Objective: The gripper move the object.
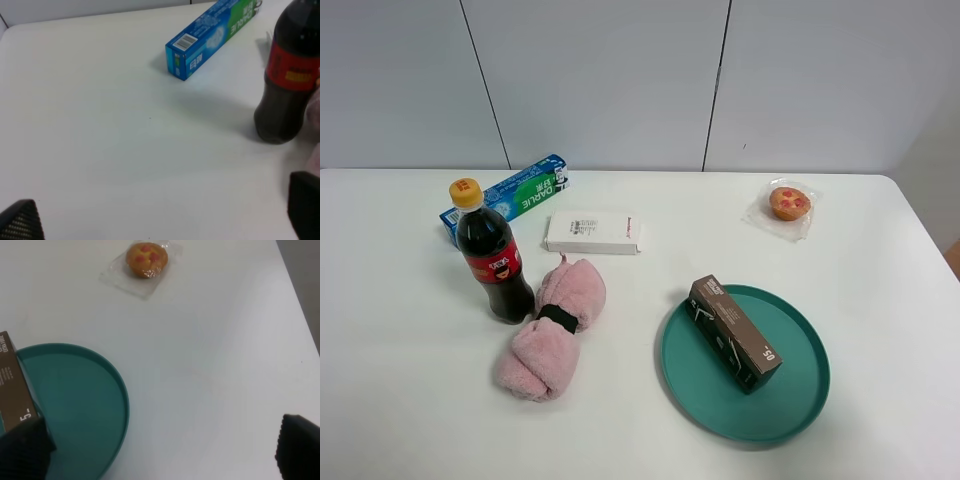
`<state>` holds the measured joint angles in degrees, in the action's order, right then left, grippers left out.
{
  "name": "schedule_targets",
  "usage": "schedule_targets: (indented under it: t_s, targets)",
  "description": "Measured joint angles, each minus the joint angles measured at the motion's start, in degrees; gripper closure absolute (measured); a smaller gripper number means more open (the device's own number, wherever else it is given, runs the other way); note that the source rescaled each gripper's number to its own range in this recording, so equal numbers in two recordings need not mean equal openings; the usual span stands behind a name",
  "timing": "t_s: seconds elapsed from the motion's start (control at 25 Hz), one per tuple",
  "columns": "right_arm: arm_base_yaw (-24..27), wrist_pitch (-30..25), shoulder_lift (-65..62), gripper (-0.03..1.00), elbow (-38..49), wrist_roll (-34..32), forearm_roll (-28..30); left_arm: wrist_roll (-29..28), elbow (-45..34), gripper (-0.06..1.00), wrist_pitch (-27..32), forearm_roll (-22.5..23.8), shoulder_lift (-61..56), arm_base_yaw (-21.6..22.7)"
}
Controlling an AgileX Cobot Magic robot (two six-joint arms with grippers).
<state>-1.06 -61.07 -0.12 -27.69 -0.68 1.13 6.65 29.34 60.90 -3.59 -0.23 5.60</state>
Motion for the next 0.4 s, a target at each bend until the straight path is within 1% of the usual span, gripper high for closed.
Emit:
schedule_targets:
  t_s: [0.4]
  targets:
    - [0.0, 0.0, 0.0, 0.13, 0.0, 0.0, 0.0, 0.0, 0.0, -0.06, 0.0, 0.0, 0.0, 0.0]
